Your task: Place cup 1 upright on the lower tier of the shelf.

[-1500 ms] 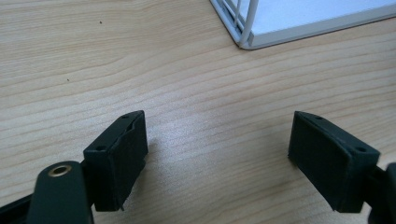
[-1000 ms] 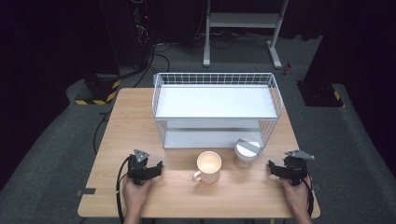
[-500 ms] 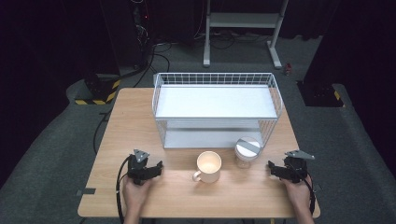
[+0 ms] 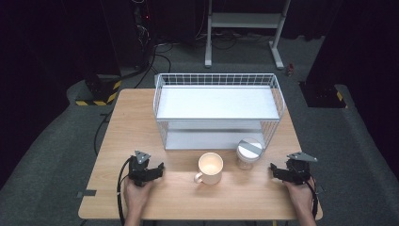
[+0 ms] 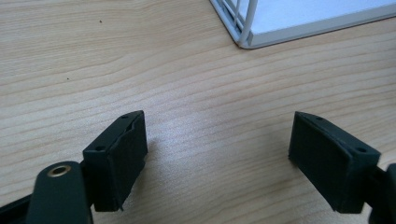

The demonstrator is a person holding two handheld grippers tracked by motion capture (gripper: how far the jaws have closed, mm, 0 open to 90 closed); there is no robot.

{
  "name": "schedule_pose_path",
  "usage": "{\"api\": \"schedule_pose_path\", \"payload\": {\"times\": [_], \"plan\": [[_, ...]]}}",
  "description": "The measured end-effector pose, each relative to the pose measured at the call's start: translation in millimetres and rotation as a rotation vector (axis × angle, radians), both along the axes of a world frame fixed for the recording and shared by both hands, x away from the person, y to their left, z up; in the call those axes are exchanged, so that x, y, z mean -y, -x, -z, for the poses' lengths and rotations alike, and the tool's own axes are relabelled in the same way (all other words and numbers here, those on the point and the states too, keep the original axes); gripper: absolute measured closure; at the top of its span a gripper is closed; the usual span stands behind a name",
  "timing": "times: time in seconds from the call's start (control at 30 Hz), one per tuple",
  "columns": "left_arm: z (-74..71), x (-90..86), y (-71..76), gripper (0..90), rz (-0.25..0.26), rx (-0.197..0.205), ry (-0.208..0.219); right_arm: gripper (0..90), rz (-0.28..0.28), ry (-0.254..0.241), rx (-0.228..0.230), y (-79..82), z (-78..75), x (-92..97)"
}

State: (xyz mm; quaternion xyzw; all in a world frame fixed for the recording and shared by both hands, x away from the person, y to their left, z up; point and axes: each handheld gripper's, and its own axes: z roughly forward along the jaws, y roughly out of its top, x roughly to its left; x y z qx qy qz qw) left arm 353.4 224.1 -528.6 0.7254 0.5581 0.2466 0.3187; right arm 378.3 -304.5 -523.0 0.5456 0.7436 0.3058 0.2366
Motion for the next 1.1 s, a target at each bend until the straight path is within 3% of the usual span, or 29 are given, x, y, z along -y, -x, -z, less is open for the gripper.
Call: {"api": "schedule_pose_path", "payload": {"times": [0.13,0.23,0.43,1.1], "plan": [[0.0,0.0,0.0,19.1,0.000,0.000,0.000,13.9,-0.028,-0.007,0.017,4.1,-2.1,0.2],[0.0,-0.2,-0.1,19.1,0.001,0.000,-0.002,13.9,-0.028,-0.028,0.017,7.7,-2.9,-1.4],[-0.1,0.0,0.0,19.1,0.001,-0.001,-0.003,14.2,-0.018,-0.024,0.030,11.9,-3.2,-4.5],[-0.2,-0.2,-0.1,18.9,0.004,-0.003,-0.003,15.0,-0.123,-0.105,0.049,36.9,-4.5,-24.4]]}}
